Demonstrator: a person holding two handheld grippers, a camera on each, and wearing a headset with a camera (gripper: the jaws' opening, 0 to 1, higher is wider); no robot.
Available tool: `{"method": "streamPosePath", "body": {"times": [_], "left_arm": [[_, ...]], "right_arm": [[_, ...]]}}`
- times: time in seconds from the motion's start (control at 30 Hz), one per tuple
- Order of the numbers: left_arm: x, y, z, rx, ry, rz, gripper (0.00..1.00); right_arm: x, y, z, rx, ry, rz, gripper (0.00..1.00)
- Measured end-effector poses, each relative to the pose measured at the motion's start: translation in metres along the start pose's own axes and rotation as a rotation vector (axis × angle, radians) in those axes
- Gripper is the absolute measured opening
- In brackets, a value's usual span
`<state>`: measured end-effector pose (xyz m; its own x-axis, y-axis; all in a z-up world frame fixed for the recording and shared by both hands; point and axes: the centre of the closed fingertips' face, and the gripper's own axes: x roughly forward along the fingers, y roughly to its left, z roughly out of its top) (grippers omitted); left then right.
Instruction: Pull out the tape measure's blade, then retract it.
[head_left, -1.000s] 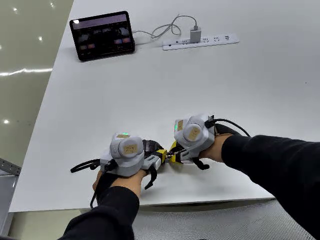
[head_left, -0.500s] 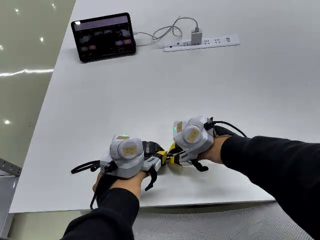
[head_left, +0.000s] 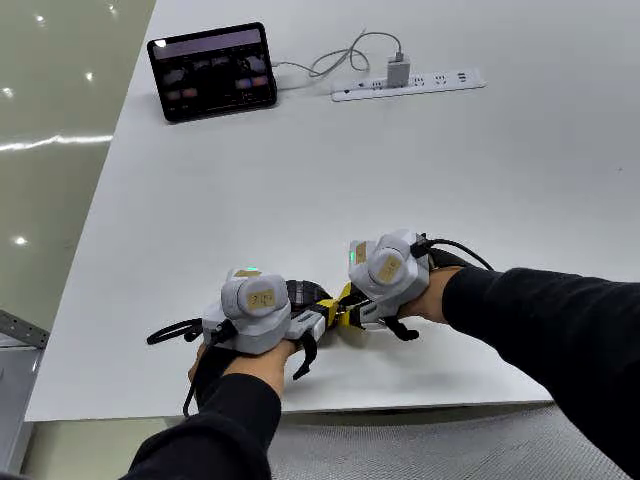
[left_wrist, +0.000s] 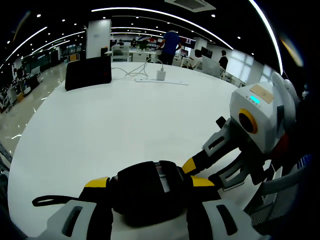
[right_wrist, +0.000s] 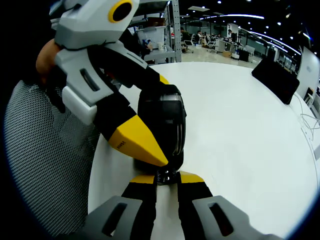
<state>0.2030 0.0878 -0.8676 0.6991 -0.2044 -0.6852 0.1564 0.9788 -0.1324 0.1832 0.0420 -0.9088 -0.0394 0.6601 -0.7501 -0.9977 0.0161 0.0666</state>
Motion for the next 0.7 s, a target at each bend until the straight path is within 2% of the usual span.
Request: {"method": "streamPosePath", "body": {"times": [0.33,0.7], "left_arm": [[0.0004,0.0006,0.0008,-0.004,-0.003,0.007,0.55],[0.0004,0.0009,0.0008,-0.01,-0.004,0.001,0.55]], "right_arm": [[-0.0057,-0.0002,-0.0054,0.023,-0.008,-0.025,0.12],[-0.0036,0.0005,0.0,0.027,-0.024,-0.028,0.1]]}}
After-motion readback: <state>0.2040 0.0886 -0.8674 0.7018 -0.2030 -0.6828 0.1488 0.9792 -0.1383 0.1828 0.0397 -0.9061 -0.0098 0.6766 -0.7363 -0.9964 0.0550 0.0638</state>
